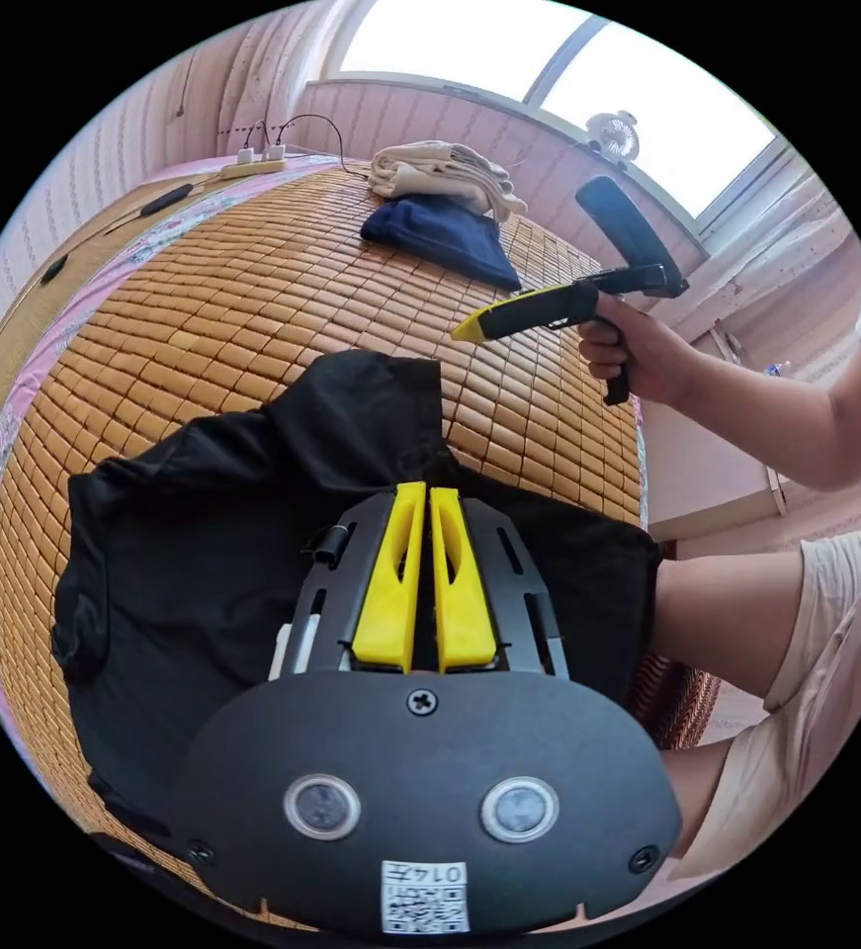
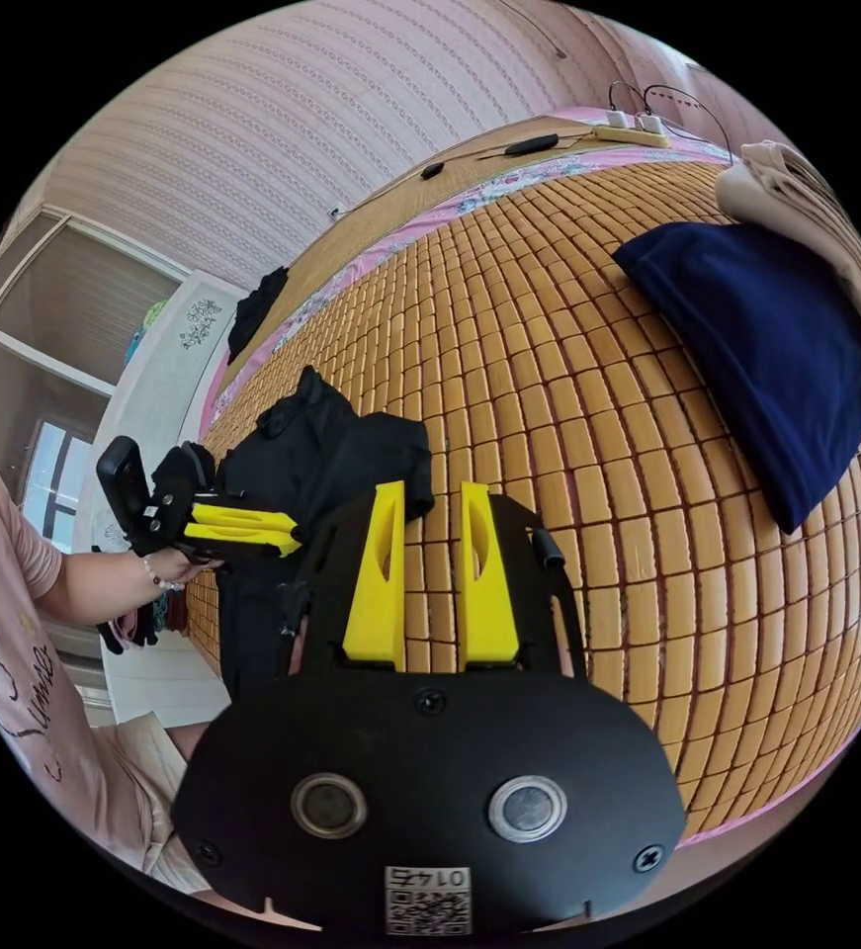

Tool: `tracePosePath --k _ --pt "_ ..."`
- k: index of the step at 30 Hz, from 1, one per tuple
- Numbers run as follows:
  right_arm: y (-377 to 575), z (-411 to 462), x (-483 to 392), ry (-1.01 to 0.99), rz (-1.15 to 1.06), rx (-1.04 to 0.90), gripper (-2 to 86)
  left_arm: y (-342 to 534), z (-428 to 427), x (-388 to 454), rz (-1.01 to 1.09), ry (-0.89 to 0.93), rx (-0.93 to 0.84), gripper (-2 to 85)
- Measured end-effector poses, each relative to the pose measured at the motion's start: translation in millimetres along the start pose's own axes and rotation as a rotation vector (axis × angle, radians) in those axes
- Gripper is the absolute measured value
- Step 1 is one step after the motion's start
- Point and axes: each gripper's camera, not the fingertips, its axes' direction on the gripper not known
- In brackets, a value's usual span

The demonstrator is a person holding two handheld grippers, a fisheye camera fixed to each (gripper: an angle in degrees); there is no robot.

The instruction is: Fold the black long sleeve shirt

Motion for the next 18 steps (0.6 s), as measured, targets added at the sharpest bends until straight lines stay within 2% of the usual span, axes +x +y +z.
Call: tracePosePath --k 5,9,14,18 --pt "0 19 -13 0.039 -0.019 -0.041 8.5 -2 3 -16 -0.081 0.028 0.05 -1.0" --pt "0 35 -11 -0.006 0.041 -0.069 2.7 -21 -13 -18 -0.027 0.02 0.119 -1.0" --pt "20 -5 -2 -0.056 0.146 0.064 1.0 -72 -41 -31 0.036 -0.045 0.245 -1.0" --pt "39 -38 14 -0.179 0.294 0.175 0.8 -148 -33 -51 0.062 -0.045 0.236 -1.0"
